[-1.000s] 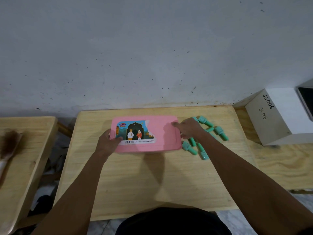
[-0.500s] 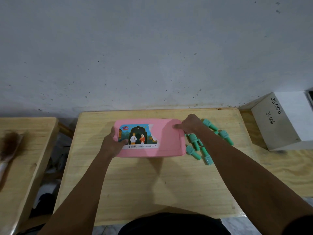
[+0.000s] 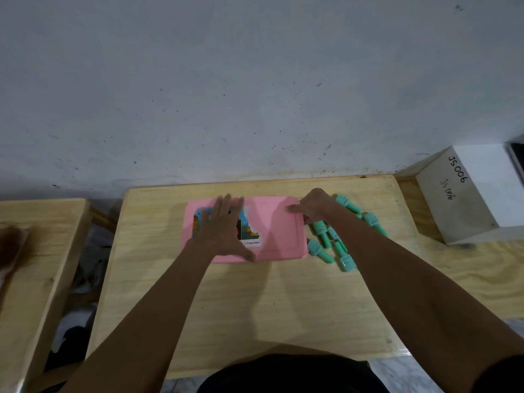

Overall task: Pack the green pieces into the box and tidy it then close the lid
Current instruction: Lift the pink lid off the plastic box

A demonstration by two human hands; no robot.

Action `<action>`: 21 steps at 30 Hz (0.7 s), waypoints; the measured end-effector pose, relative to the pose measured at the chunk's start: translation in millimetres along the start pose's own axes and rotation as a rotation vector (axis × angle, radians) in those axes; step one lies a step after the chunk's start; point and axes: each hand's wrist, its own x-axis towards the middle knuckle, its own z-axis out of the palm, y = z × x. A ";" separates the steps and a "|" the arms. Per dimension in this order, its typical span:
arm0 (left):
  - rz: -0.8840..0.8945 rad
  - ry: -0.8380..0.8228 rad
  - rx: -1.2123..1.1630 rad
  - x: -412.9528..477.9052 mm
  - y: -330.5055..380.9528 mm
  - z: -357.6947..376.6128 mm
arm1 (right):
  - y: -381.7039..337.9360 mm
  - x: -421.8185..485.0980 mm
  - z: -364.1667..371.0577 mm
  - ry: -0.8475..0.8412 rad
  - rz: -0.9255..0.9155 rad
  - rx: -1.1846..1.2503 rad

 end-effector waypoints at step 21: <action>0.106 -0.037 0.193 18.3 7.3 1.8 | -10.8 -4.0 0.1 0.071 0.006 -0.111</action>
